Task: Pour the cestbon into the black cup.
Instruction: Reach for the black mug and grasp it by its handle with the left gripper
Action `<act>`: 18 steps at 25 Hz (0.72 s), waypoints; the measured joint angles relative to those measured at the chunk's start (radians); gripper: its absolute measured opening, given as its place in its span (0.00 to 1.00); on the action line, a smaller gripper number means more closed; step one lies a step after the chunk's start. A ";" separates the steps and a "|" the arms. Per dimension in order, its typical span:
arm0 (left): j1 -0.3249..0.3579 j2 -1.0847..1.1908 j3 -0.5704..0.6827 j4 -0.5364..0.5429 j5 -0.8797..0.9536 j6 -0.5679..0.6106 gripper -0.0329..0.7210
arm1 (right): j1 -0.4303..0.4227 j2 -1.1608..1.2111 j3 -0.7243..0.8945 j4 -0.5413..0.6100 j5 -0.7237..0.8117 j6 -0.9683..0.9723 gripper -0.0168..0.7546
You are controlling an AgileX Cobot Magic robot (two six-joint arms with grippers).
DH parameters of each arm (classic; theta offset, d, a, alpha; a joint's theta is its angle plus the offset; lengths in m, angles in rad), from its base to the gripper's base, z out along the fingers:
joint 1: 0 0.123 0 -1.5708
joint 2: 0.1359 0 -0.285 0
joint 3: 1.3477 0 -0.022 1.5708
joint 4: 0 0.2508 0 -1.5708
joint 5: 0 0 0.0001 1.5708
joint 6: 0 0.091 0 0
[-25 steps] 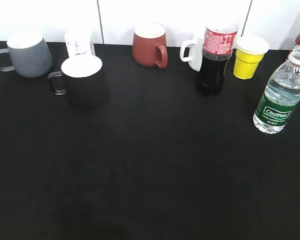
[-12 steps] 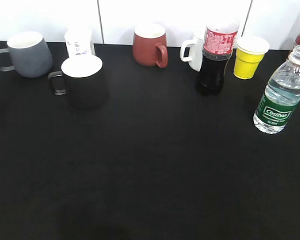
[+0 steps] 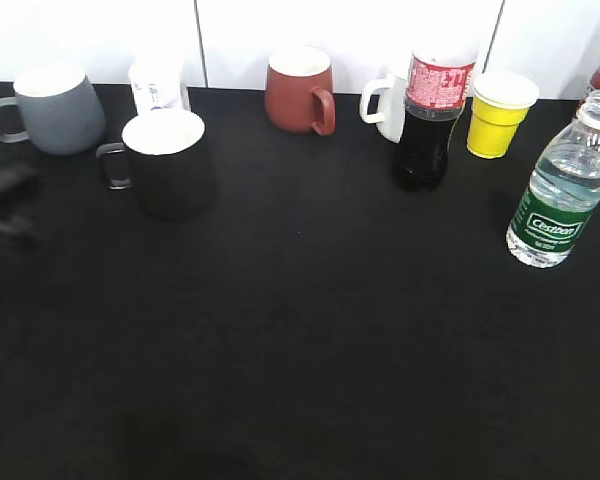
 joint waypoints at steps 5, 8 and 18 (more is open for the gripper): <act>0.000 0.326 -0.071 0.089 -0.277 -0.075 0.51 | 0.000 0.000 0.000 0.000 0.000 0.000 0.78; 0.000 0.392 -0.140 0.045 -0.286 -0.076 0.51 | 0.000 0.000 0.000 0.000 0.000 0.000 0.78; 0.012 0.473 -0.277 0.010 -0.226 -0.076 0.51 | 0.000 0.000 0.000 0.000 0.000 0.000 0.78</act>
